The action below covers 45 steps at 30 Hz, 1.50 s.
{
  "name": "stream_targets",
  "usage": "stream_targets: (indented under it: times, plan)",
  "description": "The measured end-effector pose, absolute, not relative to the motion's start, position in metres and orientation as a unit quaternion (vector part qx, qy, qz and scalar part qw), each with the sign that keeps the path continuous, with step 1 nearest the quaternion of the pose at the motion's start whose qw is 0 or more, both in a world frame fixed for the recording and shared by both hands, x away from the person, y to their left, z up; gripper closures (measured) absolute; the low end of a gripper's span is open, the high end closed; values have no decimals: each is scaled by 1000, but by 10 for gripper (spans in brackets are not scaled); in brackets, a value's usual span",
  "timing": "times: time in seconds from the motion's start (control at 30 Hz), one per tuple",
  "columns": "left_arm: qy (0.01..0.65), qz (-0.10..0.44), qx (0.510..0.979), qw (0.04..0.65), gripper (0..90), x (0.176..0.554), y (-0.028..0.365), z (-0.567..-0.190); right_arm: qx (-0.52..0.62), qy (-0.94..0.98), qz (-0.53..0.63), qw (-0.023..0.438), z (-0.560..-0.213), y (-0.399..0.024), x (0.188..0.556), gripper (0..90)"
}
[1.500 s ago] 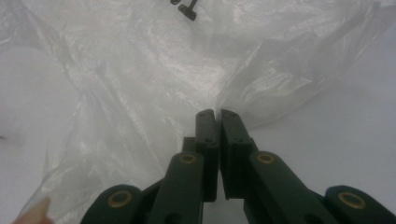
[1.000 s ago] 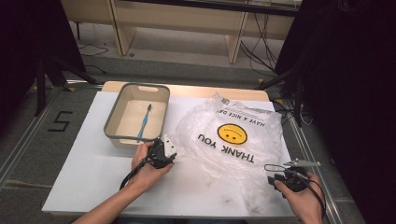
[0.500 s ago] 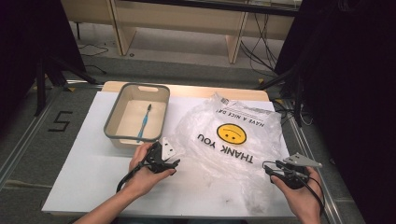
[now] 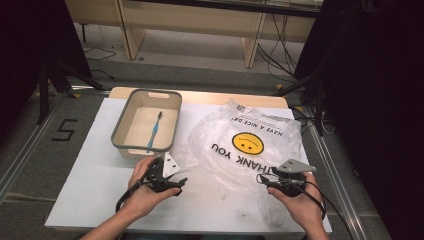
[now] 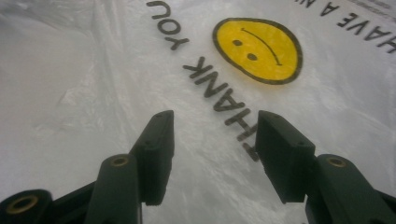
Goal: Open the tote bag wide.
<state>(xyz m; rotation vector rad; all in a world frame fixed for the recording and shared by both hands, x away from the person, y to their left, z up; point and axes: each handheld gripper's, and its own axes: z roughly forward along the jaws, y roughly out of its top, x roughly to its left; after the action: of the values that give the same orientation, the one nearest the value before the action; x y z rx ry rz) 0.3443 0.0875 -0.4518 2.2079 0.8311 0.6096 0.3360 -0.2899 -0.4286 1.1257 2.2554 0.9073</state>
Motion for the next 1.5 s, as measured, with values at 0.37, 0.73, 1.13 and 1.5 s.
stream_targets:
  times: [0.37, 0.73, 1.13, 1.5]
  plan:
    - [322, 233, 847, 352, 247, 333, 99, -454, 366, 850, 334, 179, -443, -259, 357, 504]
    - [319, 238, 850, 347, 240, 331, 96, -456, 323, 886, 300, 145, -460, -233, 369, 465]
    - [310, 235, 853, 347, 243, 330, 92, -456, 310, 902, 260, 153, -469, -223, 377, 751]
    - [290, 223, 857, 363, 350, 327, 78, -455, 322, 885, 287, 174, -453, -220, 374, 900]
